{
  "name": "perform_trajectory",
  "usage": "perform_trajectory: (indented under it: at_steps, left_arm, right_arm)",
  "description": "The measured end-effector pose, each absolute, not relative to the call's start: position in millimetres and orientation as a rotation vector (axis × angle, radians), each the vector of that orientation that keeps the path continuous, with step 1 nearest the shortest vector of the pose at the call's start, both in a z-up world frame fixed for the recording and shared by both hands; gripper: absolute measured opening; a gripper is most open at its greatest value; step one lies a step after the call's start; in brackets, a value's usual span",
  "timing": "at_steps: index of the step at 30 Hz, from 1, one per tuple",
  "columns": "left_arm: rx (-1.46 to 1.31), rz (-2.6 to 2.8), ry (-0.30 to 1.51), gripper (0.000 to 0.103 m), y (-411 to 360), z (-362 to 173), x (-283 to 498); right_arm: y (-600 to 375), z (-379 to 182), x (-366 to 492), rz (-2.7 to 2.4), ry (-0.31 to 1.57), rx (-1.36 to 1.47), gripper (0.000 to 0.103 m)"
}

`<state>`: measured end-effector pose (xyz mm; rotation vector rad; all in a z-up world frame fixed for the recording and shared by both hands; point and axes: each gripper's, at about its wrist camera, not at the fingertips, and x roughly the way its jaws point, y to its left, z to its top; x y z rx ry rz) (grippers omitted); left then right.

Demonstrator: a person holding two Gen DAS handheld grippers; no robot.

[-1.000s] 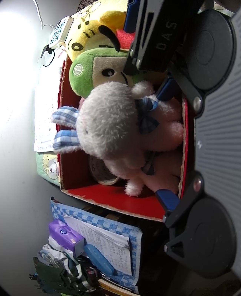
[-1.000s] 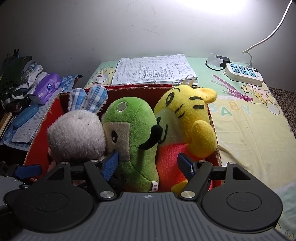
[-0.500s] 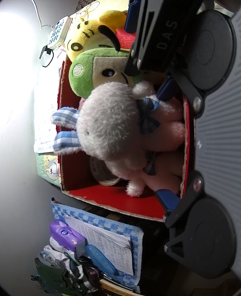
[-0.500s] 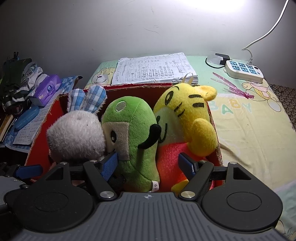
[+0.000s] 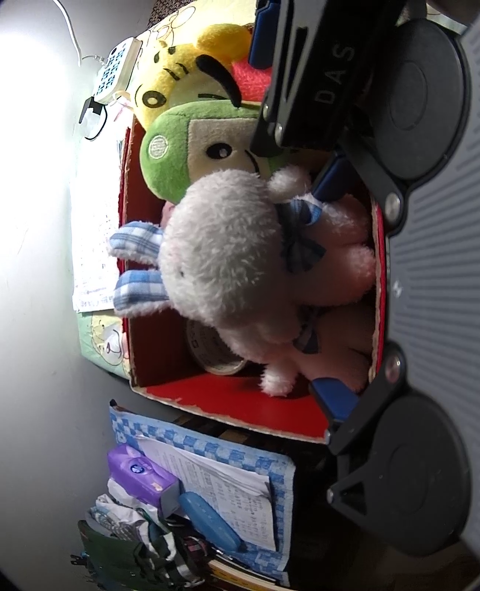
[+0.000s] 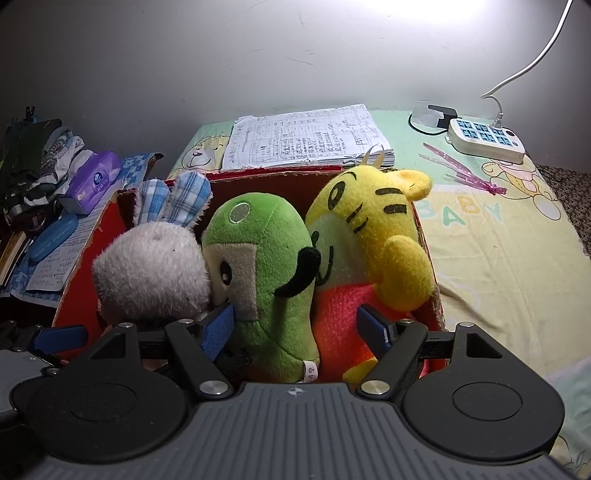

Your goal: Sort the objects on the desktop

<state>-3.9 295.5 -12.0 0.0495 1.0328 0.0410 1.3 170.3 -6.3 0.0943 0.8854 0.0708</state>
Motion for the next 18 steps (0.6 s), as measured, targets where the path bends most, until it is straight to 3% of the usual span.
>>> perform_trajectory:
  at_steps: [18]
  left_arm:
    - [0.045,0.033,1.016,0.102,293.5,-5.7,-8.4]
  right_arm:
    - [172.5,-3.5,-3.2,0.065,0.879,0.093,0.076]
